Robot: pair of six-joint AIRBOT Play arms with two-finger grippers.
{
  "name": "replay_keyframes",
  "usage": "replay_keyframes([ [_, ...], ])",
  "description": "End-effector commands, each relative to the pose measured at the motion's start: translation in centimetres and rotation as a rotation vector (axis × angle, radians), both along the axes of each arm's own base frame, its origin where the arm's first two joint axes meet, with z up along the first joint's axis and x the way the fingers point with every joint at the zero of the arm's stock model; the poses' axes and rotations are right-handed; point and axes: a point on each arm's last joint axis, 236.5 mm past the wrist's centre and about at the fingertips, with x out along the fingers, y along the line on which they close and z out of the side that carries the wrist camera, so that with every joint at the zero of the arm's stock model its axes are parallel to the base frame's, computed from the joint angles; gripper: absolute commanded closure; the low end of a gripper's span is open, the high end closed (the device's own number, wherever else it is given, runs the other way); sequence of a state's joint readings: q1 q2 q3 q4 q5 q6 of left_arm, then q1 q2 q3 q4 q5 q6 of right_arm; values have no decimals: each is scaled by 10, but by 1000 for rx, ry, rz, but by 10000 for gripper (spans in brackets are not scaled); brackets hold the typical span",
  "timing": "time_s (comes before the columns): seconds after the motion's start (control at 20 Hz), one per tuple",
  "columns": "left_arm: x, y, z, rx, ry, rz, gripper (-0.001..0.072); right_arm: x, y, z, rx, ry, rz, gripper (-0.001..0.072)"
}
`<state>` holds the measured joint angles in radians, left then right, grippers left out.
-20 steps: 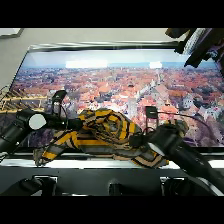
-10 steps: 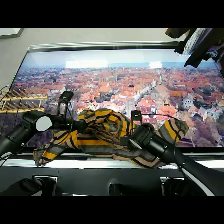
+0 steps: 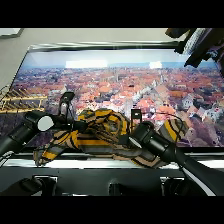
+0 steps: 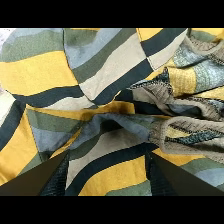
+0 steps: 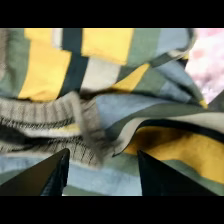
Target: Fold the clothes and pants, and hang the long-sleeved shirts on hangers.
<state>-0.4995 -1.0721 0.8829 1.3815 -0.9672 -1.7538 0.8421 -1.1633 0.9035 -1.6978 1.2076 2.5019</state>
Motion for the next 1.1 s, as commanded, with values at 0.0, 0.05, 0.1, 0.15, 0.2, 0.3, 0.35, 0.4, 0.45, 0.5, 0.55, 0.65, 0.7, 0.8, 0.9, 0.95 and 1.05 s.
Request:
replay_keyframes([
  [0.0,0,0,0,0,1,-1,164,4,-3,-11,-41,9,-13,212],
  [0.05,0,0,0,0,1,-1,164,6,3,-17,-27,9,-8,212],
  [0.1,0,0,0,0,0,-1,164,8,9,-23,-16,10,-5,213],
  [0.15,0,0,0,0,0,-1,164,9,9,-29,-24,18,-4,228],
  [0.2,0,0,0,0,1,-1,163,8,5,-35,-49,29,-3,239],
  [0.3,0,0,0,1,1,-2,163,7,-2,-38,-88,40,1,534],
  [0.35,-1,-2,-2,2,4,-6,163,8,-3,-37,-91,36,2,618],
  [0.4,-3,-4,-4,7,8,-20,163,7,-5,-37,-99,38,3,673],
  [0.45,-6,-9,-8,14,16,-42,163,4,-8,-36,-109,50,0,684],
  [0.5,-12,-16,-14,25,27,-76,163,1,-9,-34,-114,59,-2,684],
  [0.55,-18,-24,-20,35,42,-105,163,-2,-11,-31,-114,63,-5,684],
  [0.65,-29,-40,-34,51,68,-154,163,-2,-9,-25,-97,53,-8,684],
  [0.7,-32,-47,-40,55,73,-172,163,-1,-9,-22,-91,47,-8,684],
  [0.8,-32,-57,-50,55,76,-175,163,-2,-8,-19,-78,43,-10,684],
  [0.9,-29,-59,-56,44,88,-131,163,-5,-5,-19,-65,53,-15,684],
  [0.95,-29,-59,-57,45,93,-126,163,-6,-5,-19,-61,58,-17,684],
  [1.05,-31,-61,-58,46,96,-131,163,-6,-4,-19,-61,58,-17,684],
])
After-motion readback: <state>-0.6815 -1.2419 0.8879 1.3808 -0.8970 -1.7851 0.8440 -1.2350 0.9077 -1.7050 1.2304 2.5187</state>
